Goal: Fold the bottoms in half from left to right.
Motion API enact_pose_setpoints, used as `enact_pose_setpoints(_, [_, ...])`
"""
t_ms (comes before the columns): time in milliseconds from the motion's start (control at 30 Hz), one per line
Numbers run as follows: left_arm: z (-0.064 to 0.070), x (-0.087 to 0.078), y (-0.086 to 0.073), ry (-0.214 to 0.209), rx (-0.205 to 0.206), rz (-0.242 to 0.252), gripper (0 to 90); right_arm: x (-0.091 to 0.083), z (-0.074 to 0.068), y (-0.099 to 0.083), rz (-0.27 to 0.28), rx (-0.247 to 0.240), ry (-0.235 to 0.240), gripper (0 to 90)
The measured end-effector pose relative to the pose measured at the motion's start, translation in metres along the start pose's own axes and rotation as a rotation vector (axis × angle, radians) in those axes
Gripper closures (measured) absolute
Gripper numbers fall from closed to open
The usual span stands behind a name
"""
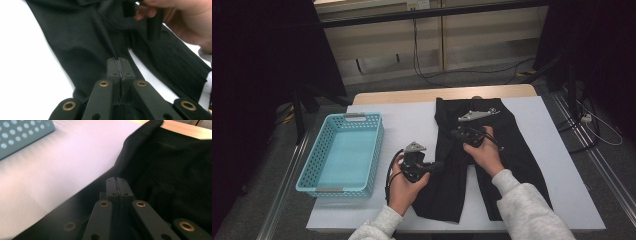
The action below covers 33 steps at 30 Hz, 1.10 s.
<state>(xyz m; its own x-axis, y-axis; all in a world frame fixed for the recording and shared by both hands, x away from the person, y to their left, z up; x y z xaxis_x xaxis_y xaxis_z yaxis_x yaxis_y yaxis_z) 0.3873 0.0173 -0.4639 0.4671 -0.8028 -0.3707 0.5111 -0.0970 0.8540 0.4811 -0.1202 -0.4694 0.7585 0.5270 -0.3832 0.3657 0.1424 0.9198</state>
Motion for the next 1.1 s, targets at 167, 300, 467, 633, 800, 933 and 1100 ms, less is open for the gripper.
enact_pose_setpoints(167, [0.005,0.004,-0.007,-0.006,0.008,-0.033,89.3,-0.014,0.011,-0.019,-0.024,0.031,-0.010,76.1])
enact_pose_setpoints(300, [0.004,0.005,-0.007,-0.004,0.004,-0.038,89.3,-0.006,0.022,-0.023,-0.020,0.055,-0.053,61.2])
enact_pose_setpoints(467, [0.002,0.000,-0.006,-0.003,0.003,-0.038,89.3,0.014,0.027,-0.013,-0.009,0.080,-0.074,54.6])
enact_pose_setpoints(633, [-0.002,-0.006,-0.005,0.000,-0.007,-0.029,89.3,0.036,0.031,-0.008,-0.032,0.081,-0.107,56.6])
enact_pose_setpoints(800, [-0.003,-0.008,-0.004,-0.004,-0.015,-0.028,89.3,0.051,0.037,-0.011,-0.056,0.088,-0.124,57.6])
enact_pose_setpoints(933, [-0.004,-0.008,-0.004,-0.004,-0.012,-0.027,89.2,0.057,0.035,-0.018,-0.079,0.067,-0.113,68.7])
enact_pose_setpoints(1100, [-0.003,-0.007,-0.003,-0.005,-0.020,-0.023,89.3,0.059,0.035,-0.016,-0.072,0.073,-0.089,89.0])
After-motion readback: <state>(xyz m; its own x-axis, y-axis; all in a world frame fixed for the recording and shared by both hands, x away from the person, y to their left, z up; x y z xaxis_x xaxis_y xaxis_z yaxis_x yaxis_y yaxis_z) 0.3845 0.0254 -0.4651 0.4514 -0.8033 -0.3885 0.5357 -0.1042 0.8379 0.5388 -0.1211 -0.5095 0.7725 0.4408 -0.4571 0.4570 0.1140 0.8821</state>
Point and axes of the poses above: each handheld gripper's, and its own axes: x roughly forward along the jaws, y roughly out of its top, z roughly to its right, the point moved 7 cm from there along x, roughly forward along the jaws, and after that the axes turned 14 degrees about z, right-handed, at the moved point
